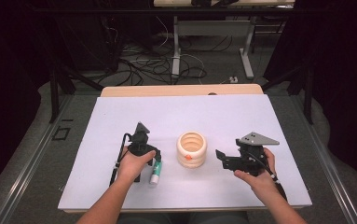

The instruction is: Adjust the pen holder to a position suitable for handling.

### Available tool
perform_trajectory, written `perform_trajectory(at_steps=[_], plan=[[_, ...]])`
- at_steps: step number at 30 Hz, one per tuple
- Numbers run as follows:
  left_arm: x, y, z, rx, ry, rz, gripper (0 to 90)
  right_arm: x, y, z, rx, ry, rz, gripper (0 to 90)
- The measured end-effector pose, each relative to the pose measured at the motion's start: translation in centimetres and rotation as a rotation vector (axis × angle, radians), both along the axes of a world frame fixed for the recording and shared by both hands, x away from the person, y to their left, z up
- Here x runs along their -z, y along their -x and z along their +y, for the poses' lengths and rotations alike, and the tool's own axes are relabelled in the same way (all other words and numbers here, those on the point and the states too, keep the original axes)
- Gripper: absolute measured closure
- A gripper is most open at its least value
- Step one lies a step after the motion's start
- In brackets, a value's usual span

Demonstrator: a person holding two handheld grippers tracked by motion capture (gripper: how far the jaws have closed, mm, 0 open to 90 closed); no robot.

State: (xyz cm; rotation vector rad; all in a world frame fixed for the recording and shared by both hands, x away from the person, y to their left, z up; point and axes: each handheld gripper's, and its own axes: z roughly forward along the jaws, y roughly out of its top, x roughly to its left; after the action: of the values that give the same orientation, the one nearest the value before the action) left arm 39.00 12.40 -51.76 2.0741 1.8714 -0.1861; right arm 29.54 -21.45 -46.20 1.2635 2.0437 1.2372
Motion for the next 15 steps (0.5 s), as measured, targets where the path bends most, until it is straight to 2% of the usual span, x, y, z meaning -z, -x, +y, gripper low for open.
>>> perform_trajectory(at_steps=[1, 3, 4, 8, 15], plan=[[0.1, 0.02, -0.31, -0.03, 0.024, 0.012, 45.8, 0.0, 0.0, 0.01, 0.001, 0.002, -0.001, 14.9], [0.3, -0.09, -0.41, -0.006, 0.011, 0.014, 46.7, 0.01, -0.01, 0.0, -0.001, 0.001, -0.001, 14.9], [0.39, -0.08, -0.67, -0.02, 0.022, 0.024, 47.0, 0.01, 0.0, -0.02, 0.0, 0.001, 0.0, 14.9], [0.69, -0.09, -1.1, -0.006, 0.034, 0.044, 50.3, 0.05, -0.04, -0.07, 0.004, -0.004, 0.002, 14.9], [0.95, -0.22, -0.9, 0.008, 0.062, 0.054, 55.0, 0.06, -0.05, -0.1, 0.003, 0.006, 0.0, 14.9]])
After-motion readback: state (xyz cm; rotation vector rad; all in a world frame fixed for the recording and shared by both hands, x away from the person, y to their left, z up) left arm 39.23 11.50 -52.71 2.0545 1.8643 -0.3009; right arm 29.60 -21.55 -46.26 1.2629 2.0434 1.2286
